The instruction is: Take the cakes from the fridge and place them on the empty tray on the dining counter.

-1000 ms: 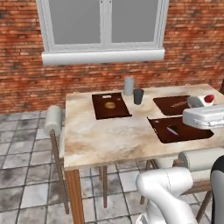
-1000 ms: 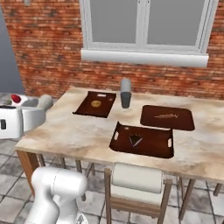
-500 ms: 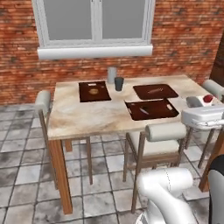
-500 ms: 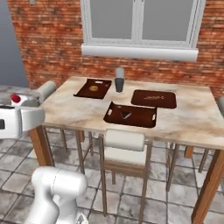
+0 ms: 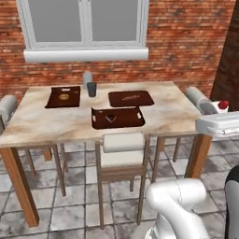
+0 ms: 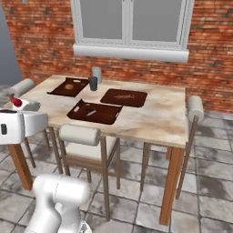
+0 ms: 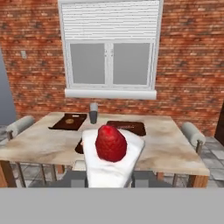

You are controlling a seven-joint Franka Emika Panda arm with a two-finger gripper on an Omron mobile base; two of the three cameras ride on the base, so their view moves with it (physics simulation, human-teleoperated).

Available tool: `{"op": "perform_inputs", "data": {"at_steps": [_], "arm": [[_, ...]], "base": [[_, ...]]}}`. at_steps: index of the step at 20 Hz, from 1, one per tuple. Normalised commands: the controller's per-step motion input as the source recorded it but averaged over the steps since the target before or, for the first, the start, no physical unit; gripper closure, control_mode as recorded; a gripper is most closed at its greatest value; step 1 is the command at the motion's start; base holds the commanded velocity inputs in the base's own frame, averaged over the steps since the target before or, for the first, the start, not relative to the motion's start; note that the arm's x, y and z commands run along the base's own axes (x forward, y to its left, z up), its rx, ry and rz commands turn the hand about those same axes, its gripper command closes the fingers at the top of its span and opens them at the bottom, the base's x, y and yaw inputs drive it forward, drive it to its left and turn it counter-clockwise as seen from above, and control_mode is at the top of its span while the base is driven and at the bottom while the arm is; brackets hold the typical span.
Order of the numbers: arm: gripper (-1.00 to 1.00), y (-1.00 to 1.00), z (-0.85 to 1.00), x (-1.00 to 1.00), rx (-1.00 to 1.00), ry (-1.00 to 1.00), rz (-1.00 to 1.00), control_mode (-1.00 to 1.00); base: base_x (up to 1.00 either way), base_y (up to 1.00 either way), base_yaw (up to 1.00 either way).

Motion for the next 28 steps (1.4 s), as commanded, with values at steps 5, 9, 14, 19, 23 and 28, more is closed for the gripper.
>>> {"op": "perform_inputs", "data": {"at_steps": [5, 9, 14, 19, 23, 28], "arm": [[1.00, 0.00, 0.00, 0.00, 0.00, 0.00, 0.00, 1.00], [1.00, 0.00, 0.00, 0.00, 0.00, 0.00, 0.00, 1.00], [1.00, 0.00, 0.00, 0.00, 0.00, 0.00, 0.00, 1.00], [1.00, 0.00, 0.00, 0.00, 0.00, 0.00, 0.00, 1.00], [1.00, 0.00, 0.00, 0.00, 0.00, 0.00, 0.00, 1.00], [1.00, 0.00, 0.00, 0.00, 0.00, 0.00, 0.00, 1.00]], "base": [[0.56, -0.83, 0.14], [1.00, -0.07, 0.10], [0.94, -0.13, 0.10], [0.52, -0.48, 0.22], [0.46, -0.34, 0.32], [0.51, -0.26, 0.24]]}}
